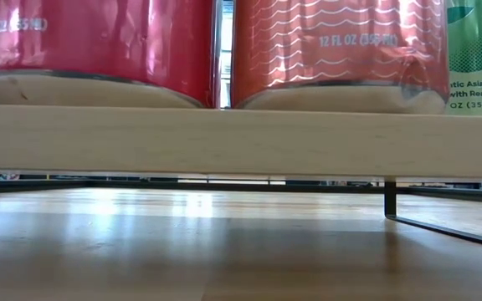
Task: Place canned beverage on shelf
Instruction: Return to Home Position
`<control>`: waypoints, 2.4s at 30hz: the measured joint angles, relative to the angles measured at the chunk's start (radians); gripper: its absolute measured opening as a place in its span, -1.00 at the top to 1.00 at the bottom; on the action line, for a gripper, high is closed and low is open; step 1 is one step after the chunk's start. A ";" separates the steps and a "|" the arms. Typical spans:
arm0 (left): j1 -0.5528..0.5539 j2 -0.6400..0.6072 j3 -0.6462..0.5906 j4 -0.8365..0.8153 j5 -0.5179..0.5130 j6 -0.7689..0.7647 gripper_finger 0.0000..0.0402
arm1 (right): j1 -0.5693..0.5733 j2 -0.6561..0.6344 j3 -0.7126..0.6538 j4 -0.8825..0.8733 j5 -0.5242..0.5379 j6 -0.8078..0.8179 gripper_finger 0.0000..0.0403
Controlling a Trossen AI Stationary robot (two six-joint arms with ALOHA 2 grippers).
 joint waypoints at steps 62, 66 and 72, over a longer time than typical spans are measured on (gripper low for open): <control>-0.049 -1.196 -1.593 0.654 -0.195 -0.227 -0.77 | -0.020 -1.664 -1.968 1.401 0.154 -0.465 -0.95; -0.050 -1.203 -1.676 0.754 -0.176 -0.236 -0.77 | -0.021 -1.664 -2.064 1.492 0.154 -0.495 -0.95; -0.050 -1.217 -1.729 0.770 -0.143 -0.238 -0.77 | -0.022 -1.664 -2.222 1.700 0.095 -0.596 -0.95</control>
